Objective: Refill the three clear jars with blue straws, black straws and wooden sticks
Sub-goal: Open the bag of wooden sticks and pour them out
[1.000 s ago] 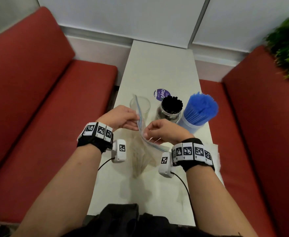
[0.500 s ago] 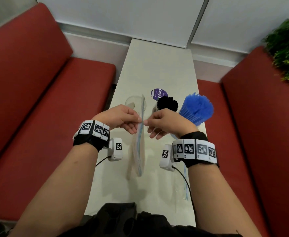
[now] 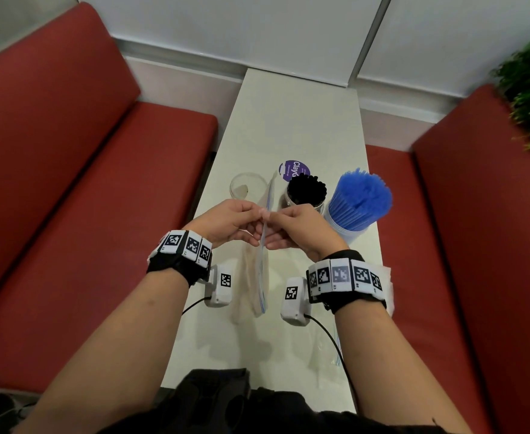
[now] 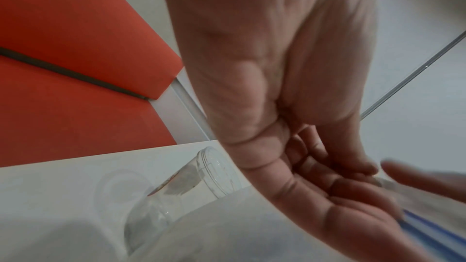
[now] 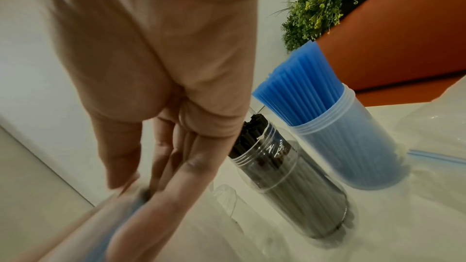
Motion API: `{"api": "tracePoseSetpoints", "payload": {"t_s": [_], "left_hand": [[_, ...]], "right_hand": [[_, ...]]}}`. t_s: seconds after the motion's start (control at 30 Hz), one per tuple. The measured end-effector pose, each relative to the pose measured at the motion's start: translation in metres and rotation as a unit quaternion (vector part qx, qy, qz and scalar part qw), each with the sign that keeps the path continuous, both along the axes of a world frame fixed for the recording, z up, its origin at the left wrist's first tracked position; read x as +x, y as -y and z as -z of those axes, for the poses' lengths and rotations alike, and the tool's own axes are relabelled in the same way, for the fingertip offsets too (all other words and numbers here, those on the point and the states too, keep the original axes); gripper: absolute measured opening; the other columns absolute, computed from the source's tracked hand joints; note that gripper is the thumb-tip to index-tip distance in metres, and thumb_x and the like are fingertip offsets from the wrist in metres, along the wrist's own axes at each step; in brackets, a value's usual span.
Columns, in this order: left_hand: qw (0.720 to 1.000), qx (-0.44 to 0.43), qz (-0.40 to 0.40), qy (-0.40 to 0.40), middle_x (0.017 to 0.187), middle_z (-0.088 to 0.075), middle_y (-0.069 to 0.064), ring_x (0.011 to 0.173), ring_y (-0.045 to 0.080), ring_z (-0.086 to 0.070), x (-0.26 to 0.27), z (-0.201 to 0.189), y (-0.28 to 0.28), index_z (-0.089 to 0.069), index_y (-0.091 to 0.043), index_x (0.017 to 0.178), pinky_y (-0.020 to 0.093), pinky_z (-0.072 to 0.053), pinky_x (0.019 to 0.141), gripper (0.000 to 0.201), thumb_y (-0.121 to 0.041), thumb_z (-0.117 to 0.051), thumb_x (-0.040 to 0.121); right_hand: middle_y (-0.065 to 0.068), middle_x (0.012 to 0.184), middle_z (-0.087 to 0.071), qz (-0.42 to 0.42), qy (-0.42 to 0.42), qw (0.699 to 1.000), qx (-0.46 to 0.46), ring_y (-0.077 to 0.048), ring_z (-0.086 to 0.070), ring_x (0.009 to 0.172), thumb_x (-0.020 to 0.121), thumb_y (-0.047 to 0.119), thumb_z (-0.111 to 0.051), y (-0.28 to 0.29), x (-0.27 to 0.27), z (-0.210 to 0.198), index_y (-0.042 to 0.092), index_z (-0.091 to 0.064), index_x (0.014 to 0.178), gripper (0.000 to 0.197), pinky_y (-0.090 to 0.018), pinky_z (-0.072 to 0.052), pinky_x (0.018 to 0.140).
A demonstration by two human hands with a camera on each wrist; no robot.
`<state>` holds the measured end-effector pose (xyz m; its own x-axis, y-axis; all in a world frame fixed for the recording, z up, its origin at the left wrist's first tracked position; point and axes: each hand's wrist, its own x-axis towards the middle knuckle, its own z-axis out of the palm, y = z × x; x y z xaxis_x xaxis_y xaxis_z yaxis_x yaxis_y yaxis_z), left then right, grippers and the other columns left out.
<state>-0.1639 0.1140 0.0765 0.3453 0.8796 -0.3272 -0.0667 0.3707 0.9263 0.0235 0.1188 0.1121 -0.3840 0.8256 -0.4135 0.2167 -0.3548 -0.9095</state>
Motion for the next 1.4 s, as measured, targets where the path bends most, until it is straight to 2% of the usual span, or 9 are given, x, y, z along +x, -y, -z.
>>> {"api": "tracePoseSetpoints", "payload": {"t_s": [0.1, 0.3, 0.47, 0.63, 0.77, 0.97, 1.1, 1.23, 1.4], "left_hand": [[1.000, 0.002, -0.001, -0.005, 0.074, -0.061, 0.011, 0.068, 0.023, -0.060, 0.002, -0.003, 0.001, -0.066, -0.005, 0.085, 0.032, -0.059, 0.065, 0.020, -0.013, -0.056, 0.101], [1.000, 0.013, -0.013, -0.012, 0.075, -0.065, 0.015, 0.067, 0.026, -0.067, 0.002, -0.006, 0.001, -0.060, -0.006, 0.089, 0.041, -0.062, 0.070, 0.008, -0.008, -0.066, 0.094], [1.000, -0.001, -0.017, -0.005, 0.079, -0.067, 0.012, 0.071, 0.025, -0.069, -0.001, -0.004, 0.000, -0.062, -0.008, 0.092, 0.041, -0.061, 0.073, 0.012, -0.018, -0.069, 0.093], [1.000, -0.001, 0.012, -0.015, 0.074, -0.068, 0.011, 0.072, 0.024, -0.071, -0.003, -0.002, 0.000, -0.059, -0.010, 0.094, 0.036, -0.062, 0.073, 0.011, -0.011, -0.069, 0.092], [0.999, -0.024, -0.031, -0.032, 0.082, -0.066, 0.018, 0.075, 0.029, -0.070, 0.000, 0.000, -0.004, -0.057, -0.009, 0.099, 0.040, -0.062, 0.074, 0.007, -0.008, -0.062, 0.094], [0.996, -0.009, -0.050, -0.067, 0.089, -0.072, 0.024, 0.076, 0.030, -0.073, -0.001, 0.005, -0.009, -0.067, 0.006, 0.097, 0.034, -0.063, 0.071, 0.017, -0.008, -0.058, 0.096], [0.993, -0.055, -0.102, 0.006, 0.085, -0.071, 0.020, 0.073, 0.027, -0.073, -0.002, 0.012, -0.011, -0.063, 0.004, 0.095, 0.035, -0.063, 0.070, 0.015, -0.007, -0.052, 0.098], [0.961, -0.174, -0.187, 0.105, 0.077, -0.070, 0.013, 0.067, 0.022, -0.072, -0.006, 0.024, -0.013, -0.063, 0.001, 0.092, 0.030, -0.062, 0.063, 0.022, -0.010, -0.046, 0.100], [0.869, -0.348, -0.220, 0.274, 0.058, -0.054, 0.004, 0.045, 0.013, -0.054, -0.012, 0.041, -0.012, -0.055, -0.003, 0.074, 0.022, -0.052, 0.050, 0.025, -0.001, -0.037, 0.092]], "right_hand": [[-0.032, 0.089, -0.070, 0.029, 0.005, 1.000, -0.011, -0.032, -0.071, 0.072, 0.103, 0.026, -0.058, 0.000, -0.003, 0.003, -0.013, -0.068, 0.102, 0.040, -0.033, -0.062, 0.062], [-0.018, 0.082, -0.070, 0.078, -0.020, 0.997, 0.008, -0.020, -0.069, 0.061, 0.101, 0.008, -0.059, -0.002, -0.004, 0.003, -0.012, -0.065, 0.107, 0.021, -0.027, -0.059, 0.060], [-0.014, 0.078, -0.068, 0.074, -0.053, 0.995, -0.027, -0.018, -0.067, 0.062, 0.101, 0.004, -0.059, -0.003, -0.004, 0.006, -0.012, -0.064, 0.112, 0.021, -0.026, -0.061, 0.065], [-0.006, 0.063, -0.070, 0.046, -0.045, 0.996, -0.056, -0.012, -0.066, 0.053, 0.099, 0.001, -0.056, -0.003, -0.009, 0.007, -0.007, -0.065, 0.096, 0.012, -0.023, -0.060, 0.059], [-0.008, 0.069, -0.064, 0.051, -0.041, 0.997, -0.046, -0.015, -0.063, 0.057, 0.100, 0.006, -0.060, -0.004, -0.009, 0.010, -0.005, -0.064, 0.105, 0.013, -0.025, -0.060, 0.060], [-0.005, 0.068, -0.064, 0.062, -0.067, 0.994, -0.060, -0.015, -0.064, 0.059, 0.100, 0.003, -0.052, -0.007, -0.008, 0.019, 0.004, -0.060, 0.085, 0.017, -0.031, -0.061, 0.067], [-0.010, 0.074, -0.070, 0.127, -0.131, 0.976, -0.120, -0.021, -0.070, 0.068, 0.099, -0.001, -0.042, -0.011, -0.007, 0.028, 0.007, -0.052, 0.076, 0.026, -0.036, -0.062, 0.073], [-0.018, 0.078, -0.075, 0.201, -0.185, 0.945, -0.180, -0.027, -0.075, 0.068, 0.100, -0.001, -0.039, -0.013, -0.005, 0.037, 0.003, -0.050, 0.082, 0.021, -0.037, -0.063, 0.062], [-0.024, 0.076, -0.071, 0.291, -0.248, 0.876, -0.295, -0.034, -0.073, 0.061, 0.104, 0.002, -0.036, -0.014, -0.002, 0.056, -0.005, -0.051, 0.101, 0.017, -0.040, -0.061, 0.053]]}}
